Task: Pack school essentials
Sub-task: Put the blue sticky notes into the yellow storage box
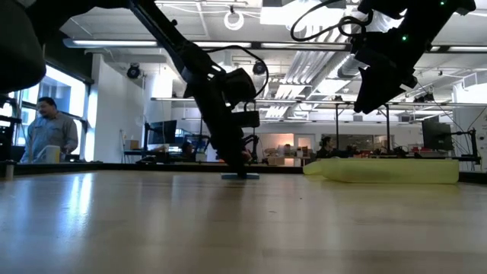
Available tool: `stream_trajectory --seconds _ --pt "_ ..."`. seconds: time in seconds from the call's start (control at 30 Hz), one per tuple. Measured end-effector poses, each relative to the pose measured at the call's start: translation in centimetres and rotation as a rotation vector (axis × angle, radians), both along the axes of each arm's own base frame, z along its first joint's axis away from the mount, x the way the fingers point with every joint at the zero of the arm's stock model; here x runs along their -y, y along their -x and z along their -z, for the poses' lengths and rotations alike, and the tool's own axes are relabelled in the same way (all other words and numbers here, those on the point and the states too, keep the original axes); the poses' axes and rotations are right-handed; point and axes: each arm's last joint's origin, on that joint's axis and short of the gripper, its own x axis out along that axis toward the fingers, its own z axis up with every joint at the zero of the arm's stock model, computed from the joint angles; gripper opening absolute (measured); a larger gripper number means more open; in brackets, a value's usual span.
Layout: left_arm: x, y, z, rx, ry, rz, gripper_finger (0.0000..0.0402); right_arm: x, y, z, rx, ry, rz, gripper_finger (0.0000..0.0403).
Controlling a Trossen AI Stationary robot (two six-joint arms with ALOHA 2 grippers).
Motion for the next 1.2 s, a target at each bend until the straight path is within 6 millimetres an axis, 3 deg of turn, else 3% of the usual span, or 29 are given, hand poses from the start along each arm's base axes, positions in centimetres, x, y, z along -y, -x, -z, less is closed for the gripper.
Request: stream_trajectory --seconds 0.23,0.63,1.2 --pt "0.1 0.0 0.0 -0.004 0.0 -0.001 0.0387 0.0 0.0 0.0 0.0 0.0 0.0 0.019" --pt "1.1 -0.6 0.0 -0.01 -0.011 0.013 0.0299 0.0 0.0 0.0 0.0 0.0 0.0 0.019" --pt "1.7 -0.9 -0.6 -0.026 -0.077 0.022 0.0224 0.0 0.0 0.0 -0.001 0.0 0.0 0.019"
